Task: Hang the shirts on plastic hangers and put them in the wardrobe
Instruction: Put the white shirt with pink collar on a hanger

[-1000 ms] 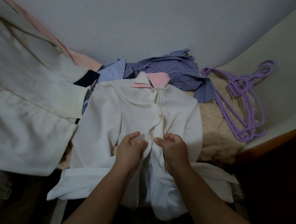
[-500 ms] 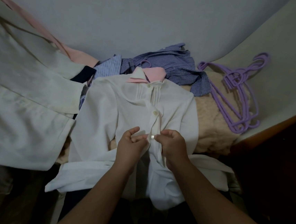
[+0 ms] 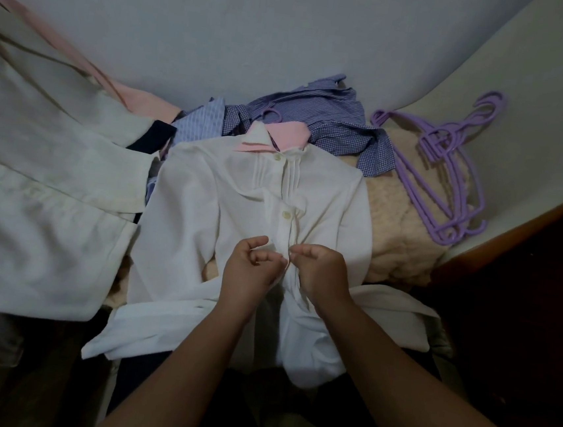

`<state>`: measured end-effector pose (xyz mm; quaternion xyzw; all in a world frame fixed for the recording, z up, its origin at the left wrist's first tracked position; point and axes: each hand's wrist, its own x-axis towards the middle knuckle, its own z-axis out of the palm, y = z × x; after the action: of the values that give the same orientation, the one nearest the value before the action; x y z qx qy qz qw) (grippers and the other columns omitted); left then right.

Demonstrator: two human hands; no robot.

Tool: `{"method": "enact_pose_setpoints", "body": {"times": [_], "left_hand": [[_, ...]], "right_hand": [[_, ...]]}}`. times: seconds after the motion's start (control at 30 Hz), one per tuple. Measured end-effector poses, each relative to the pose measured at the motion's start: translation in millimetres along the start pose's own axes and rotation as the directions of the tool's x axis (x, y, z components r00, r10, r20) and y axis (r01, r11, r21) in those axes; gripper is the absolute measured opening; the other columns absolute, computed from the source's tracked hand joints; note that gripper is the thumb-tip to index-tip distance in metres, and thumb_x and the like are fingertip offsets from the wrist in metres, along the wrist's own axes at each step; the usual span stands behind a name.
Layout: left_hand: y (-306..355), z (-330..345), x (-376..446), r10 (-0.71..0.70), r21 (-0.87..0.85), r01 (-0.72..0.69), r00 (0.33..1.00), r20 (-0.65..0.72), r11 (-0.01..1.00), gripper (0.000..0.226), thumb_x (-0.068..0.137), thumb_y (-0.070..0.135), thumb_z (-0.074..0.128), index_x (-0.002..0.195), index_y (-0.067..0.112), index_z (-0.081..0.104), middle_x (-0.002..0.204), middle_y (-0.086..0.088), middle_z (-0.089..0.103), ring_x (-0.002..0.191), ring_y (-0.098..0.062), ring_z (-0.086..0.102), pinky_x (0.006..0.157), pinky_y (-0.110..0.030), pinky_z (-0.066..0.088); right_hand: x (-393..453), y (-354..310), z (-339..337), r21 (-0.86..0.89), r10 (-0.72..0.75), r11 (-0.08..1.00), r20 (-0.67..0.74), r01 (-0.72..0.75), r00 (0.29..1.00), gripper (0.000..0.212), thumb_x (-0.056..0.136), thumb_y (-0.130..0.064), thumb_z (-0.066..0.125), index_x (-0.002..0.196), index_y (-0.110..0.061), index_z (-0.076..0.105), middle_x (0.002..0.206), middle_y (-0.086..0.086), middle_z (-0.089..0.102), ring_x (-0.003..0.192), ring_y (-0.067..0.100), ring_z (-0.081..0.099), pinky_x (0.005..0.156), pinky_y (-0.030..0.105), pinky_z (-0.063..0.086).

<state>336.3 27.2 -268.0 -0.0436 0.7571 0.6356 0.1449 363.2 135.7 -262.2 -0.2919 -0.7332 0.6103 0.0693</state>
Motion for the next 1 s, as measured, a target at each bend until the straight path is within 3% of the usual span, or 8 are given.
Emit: {"method": "enact_pose_setpoints", "body": {"times": [0.1, 0.2, 0.4, 0.53, 0.73, 0.8, 0.9, 1.0], "left_hand": [[-2, 3, -2, 0.042, 0.022, -0.042, 0.999, -0.017, 0.999, 0.035, 0.082, 0.009, 0.071, 0.110, 0.022, 0.054, 0.082, -0.001, 0.071, 0.080, -0.014, 0.069, 0.081, -0.030, 0.057], [-3, 7, -4, 0.111, 0.041, -0.110, 0.994, -0.016, 0.993, 0.030, 0.083, 0.011, 0.071, 0.109, 0.017, 0.056, 0.079, -0.002, 0.070, 0.076, -0.013, 0.068, 0.077, -0.029, 0.057], [-5, 11, -3, 0.115, 0.044, -0.116, 0.993, 0.023, 0.992, 0.039, 0.079, 0.008, 0.075, 0.110, 0.018, 0.053, 0.080, -0.005, 0.070, 0.078, -0.015, 0.067, 0.083, -0.032, 0.055], [-6, 8, -2, 0.112, 0.055, -0.116, 0.991, 0.070, 0.992, 0.045, 0.077, 0.006, 0.078, 0.112, 0.019, 0.052, 0.083, 0.000, 0.069, 0.079, -0.011, 0.067, 0.083, -0.030, 0.055], [-2, 6, -1, 0.113, 0.064, -0.118, 0.990, 0.081, 0.991, 0.052, 0.074, 0.005, 0.079, 0.116, 0.016, 0.051, 0.086, -0.003, 0.065, 0.074, -0.007, 0.062, 0.073, -0.016, 0.053], [2, 3, -1, 0.049, 0.016, -0.050, 0.994, 0.095, 0.999, 0.050, 0.077, 0.007, 0.078, 0.116, 0.017, 0.050, 0.084, -0.001, 0.065, 0.075, -0.007, 0.062, 0.075, -0.019, 0.053], [7, -2, 1, -0.141, -0.192, 0.174, 0.974, 0.175, 0.966, 0.037, 0.084, 0.007, 0.069, 0.117, 0.011, 0.053, 0.083, -0.002, 0.069, 0.081, -0.017, 0.064, 0.085, -0.032, 0.053], [16, -5, 4, -0.270, -0.361, 0.373, 0.914, 0.304, 0.855, 0.011, 0.090, 0.000, 0.059, 0.099, 0.006, 0.061, 0.084, -0.008, 0.068, 0.077, -0.017, 0.061, 0.074, -0.024, 0.056]], "right_hand": [[-2, -2, -2, -0.014, -0.016, 1.000, 0.005, 0.016, 1.000, 0.022, 0.092, -0.009, 0.056, 0.104, 0.004, 0.069, 0.103, 0.017, 0.070, 0.097, 0.025, 0.064, 0.084, 0.023, 0.047], [-3, -4, -2, 0.005, -0.045, 0.999, 0.018, 0.044, 0.999, 0.018, 0.087, -0.010, 0.064, 0.092, 0.005, 0.072, 0.090, 0.022, 0.070, 0.085, 0.029, 0.066, 0.079, 0.028, 0.049], [1, 1, -8, 0.063, 0.029, 0.998, 0.012, -0.030, 1.000, 0.010, 0.085, -0.007, 0.064, 0.078, -0.006, 0.070, 0.055, -0.005, 0.058, 0.047, 0.000, 0.051, 0.059, 0.022, 0.043], [0, 4, -8, 0.143, 0.082, 0.986, 0.018, -0.084, 0.996, 0.023, 0.086, -0.007, 0.062, 0.068, -0.020, 0.065, 0.063, 0.000, 0.062, 0.060, 0.011, 0.056, 0.065, 0.025, 0.046], [0, 3, -5, 0.227, 0.118, 0.966, 0.026, -0.121, 0.993, 0.019, 0.087, -0.007, 0.061, 0.071, -0.018, 0.064, 0.066, 0.002, 0.062, 0.060, 0.012, 0.057, 0.061, 0.024, 0.045], [1, 2, -7, 0.208, 0.093, 0.973, 0.029, -0.097, 0.995, 0.017, 0.087, -0.008, 0.061, 0.074, -0.018, 0.065, 0.072, 0.005, 0.066, 0.067, 0.016, 0.061, 0.068, 0.028, 0.050], [3, 4, -9, 0.192, 0.065, 0.979, 0.055, -0.074, 0.996, 0.013, 0.087, -0.011, 0.063, 0.076, -0.018, 0.066, 0.081, 0.011, 0.070, 0.082, 0.027, 0.066, 0.082, 0.037, 0.055], [4, 5, -11, 0.187, 0.065, 0.979, 0.093, -0.082, 0.994, 0.007, 0.088, -0.013, 0.064, 0.081, -0.014, 0.066, 0.078, 0.007, 0.067, 0.077, 0.023, 0.064, 0.079, 0.034, 0.055]]}}
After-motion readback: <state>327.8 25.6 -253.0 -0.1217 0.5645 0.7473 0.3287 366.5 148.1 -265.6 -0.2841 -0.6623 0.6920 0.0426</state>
